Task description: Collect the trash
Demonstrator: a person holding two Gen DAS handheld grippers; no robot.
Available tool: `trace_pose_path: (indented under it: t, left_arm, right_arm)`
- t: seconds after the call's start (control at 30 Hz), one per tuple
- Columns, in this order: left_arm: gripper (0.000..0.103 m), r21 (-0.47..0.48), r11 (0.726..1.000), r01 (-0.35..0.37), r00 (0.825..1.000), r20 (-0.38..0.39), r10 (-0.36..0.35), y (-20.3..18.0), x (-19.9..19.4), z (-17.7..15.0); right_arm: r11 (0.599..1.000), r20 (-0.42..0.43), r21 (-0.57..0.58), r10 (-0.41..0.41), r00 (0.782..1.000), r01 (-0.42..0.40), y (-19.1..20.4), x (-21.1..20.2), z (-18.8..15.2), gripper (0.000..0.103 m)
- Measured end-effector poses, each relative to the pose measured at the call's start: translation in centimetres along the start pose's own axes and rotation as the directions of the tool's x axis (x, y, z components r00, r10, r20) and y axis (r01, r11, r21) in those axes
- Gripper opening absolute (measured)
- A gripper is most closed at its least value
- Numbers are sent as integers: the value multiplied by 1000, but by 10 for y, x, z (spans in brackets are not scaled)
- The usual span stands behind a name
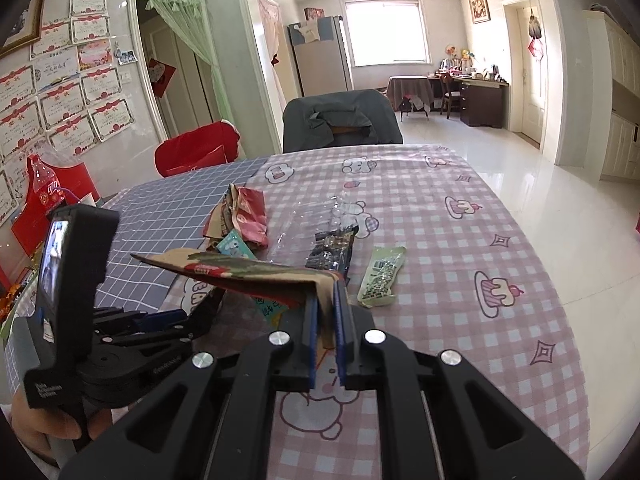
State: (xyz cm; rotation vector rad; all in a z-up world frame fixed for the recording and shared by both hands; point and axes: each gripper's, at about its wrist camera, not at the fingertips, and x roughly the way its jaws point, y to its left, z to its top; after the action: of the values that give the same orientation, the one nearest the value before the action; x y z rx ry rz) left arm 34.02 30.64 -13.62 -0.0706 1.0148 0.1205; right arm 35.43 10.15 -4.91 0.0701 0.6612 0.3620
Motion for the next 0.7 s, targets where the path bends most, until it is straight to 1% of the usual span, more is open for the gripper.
trace_pose_path:
  t: [0.13, 0.33, 0.47, 0.63, 0.7]
  left_arm:
    - [23, -17, 999, 31, 999, 34, -30, 2, -19, -6]
    - [22, -7, 998, 58, 994, 96, -57, -8, -58, -13]
    - [22, 29, 997, 76, 987, 139, -79, -27, -88, -18]
    - [22, 98, 990, 105, 976, 181, -122, -68, -122, -25]
    - [22, 131, 984, 120, 972, 186, -143, -91, -130, -27]
  right_arm:
    - [1000, 22, 15, 1, 1000, -1, -5, -10, 1, 8]
    - [999, 65, 36, -7, 998, 5, -14, -38, 4, 8]
    - [998, 105, 62, -27, 994, 21, -28, -65, 5, 8]
    - [992, 154, 110, -79, 985, 62, -58, -104, 1, 8]
    - [988, 168, 132, -101, 981, 79, -72, -119, -3, 8]
